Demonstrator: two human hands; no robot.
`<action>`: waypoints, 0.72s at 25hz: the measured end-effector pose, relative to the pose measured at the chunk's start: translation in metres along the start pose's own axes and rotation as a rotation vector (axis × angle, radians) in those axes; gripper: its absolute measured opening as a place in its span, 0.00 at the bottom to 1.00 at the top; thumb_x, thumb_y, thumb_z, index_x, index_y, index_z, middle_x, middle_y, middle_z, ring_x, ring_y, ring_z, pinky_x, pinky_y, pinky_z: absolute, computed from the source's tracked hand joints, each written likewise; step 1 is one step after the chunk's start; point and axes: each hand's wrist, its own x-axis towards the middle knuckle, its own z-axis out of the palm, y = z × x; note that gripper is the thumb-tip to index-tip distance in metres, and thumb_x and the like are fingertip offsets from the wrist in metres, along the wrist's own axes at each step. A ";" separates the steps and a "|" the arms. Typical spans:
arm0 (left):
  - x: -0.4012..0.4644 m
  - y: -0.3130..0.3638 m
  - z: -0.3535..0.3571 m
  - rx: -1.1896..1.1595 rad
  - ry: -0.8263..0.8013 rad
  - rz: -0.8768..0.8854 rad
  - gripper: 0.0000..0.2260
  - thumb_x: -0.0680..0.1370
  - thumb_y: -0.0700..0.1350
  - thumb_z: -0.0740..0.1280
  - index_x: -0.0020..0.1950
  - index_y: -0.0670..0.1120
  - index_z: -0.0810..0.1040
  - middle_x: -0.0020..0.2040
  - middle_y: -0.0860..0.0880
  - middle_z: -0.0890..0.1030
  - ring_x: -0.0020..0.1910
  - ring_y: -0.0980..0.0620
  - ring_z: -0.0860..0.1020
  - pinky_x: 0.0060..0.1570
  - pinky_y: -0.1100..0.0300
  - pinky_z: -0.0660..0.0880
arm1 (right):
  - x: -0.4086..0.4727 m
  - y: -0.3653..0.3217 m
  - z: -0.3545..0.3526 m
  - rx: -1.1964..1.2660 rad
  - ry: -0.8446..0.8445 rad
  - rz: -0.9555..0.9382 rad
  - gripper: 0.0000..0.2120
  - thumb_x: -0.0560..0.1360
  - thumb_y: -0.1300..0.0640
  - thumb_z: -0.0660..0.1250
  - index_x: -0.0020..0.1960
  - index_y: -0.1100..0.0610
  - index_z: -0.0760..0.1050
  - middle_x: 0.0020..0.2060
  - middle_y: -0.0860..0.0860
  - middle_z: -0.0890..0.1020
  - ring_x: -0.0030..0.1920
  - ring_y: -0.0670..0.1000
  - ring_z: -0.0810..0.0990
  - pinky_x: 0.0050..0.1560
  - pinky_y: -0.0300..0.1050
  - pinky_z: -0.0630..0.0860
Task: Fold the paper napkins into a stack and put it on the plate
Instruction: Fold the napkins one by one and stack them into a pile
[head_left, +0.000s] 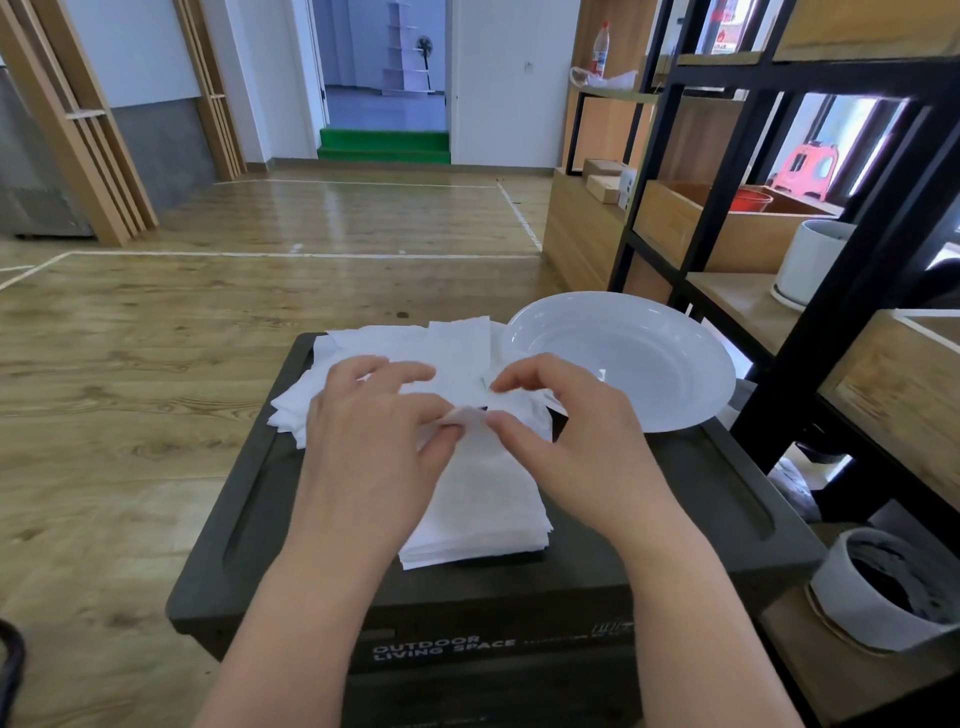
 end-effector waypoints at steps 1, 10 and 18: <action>0.000 -0.003 -0.002 -0.075 -0.026 -0.066 0.07 0.72 0.49 0.73 0.34 0.52 0.82 0.41 0.58 0.81 0.51 0.52 0.73 0.49 0.58 0.70 | 0.001 0.001 0.000 0.113 0.004 0.067 0.12 0.72 0.48 0.70 0.54 0.41 0.75 0.50 0.35 0.78 0.56 0.34 0.73 0.51 0.23 0.66; -0.003 -0.014 0.012 -0.784 -0.203 -0.650 0.15 0.78 0.47 0.66 0.43 0.34 0.79 0.37 0.48 0.76 0.36 0.54 0.72 0.40 0.62 0.65 | 0.010 0.021 0.014 0.621 0.023 0.709 0.06 0.75 0.54 0.68 0.52 0.52 0.78 0.50 0.51 0.83 0.52 0.55 0.80 0.54 0.51 0.79; -0.001 -0.017 0.011 -1.006 -0.277 -0.720 0.05 0.75 0.48 0.70 0.47 0.50 0.84 0.43 0.55 0.86 0.42 0.57 0.84 0.35 0.68 0.75 | 0.008 0.028 0.022 0.748 0.062 0.732 0.14 0.72 0.59 0.71 0.56 0.48 0.76 0.52 0.50 0.81 0.52 0.53 0.81 0.53 0.53 0.79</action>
